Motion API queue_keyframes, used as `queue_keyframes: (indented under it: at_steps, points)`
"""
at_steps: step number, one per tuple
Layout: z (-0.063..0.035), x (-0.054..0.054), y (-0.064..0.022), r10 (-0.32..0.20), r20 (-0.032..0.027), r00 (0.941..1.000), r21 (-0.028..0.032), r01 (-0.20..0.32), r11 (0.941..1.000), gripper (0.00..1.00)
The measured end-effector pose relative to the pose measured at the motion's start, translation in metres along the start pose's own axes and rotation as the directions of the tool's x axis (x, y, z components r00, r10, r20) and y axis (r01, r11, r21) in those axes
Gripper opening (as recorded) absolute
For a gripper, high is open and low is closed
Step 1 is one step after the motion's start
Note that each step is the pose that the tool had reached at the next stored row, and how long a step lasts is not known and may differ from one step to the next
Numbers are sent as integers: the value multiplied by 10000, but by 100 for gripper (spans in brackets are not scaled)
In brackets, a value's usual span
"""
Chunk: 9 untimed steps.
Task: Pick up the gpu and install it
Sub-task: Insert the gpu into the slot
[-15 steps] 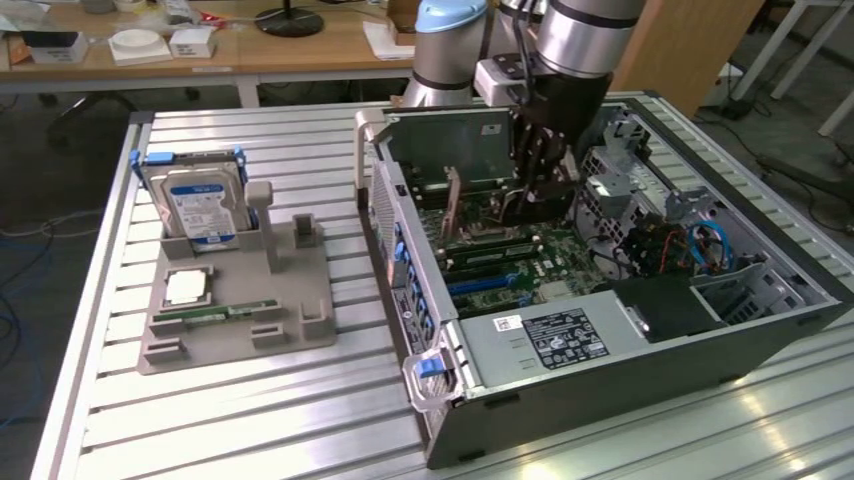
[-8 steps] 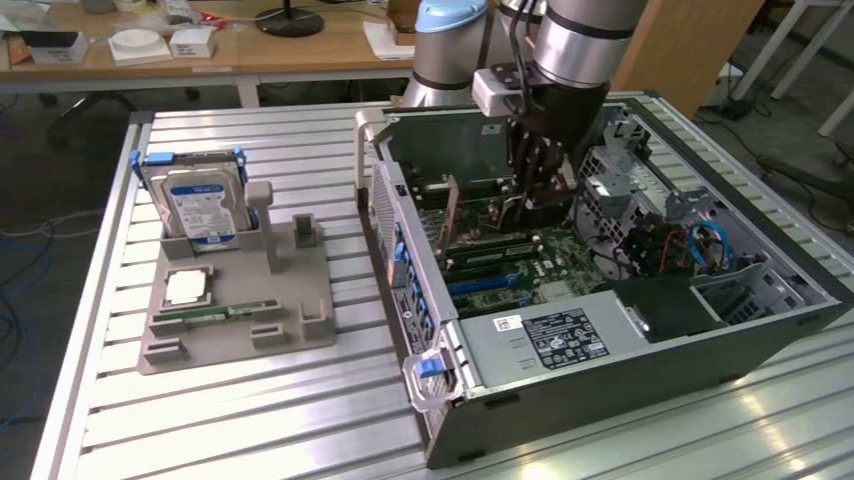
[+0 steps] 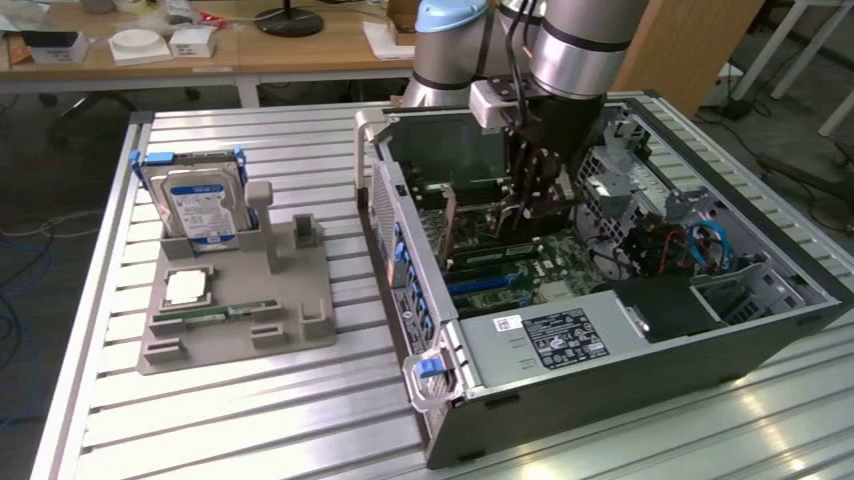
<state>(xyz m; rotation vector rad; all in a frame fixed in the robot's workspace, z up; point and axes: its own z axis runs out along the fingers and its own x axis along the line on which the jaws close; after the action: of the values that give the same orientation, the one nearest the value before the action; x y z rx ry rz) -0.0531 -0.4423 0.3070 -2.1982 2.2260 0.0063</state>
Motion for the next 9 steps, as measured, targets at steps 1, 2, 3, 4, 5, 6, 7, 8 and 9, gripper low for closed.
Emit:
queue_keyframes:
  at_steps: [1,2,3,4,5,6,7,8,9]
  points:
    - [5,14,0,1,-3,10000,0,-1,10000,26]
    - [8,28,1,1,-7,10000,1,-1,10000,26]
    - [11,38,2,5,-10,10000,2,-5,10000,26]
    - [14,47,5,8,-13,10000,5,-8,10000,26]
    - [18,54,7,11,-17,10000,8,-11,10000,26]
    - [21,62,10,13,-22,10000,12,-13,10000,26]
    - [28,66,14,25,-33,10000,23,-25,10000,26]
    - [38,67,19,58,-44,10000,48,-58,10000,26]
    - [48,68,24,106,-55,9999,73,-106,9999,26]
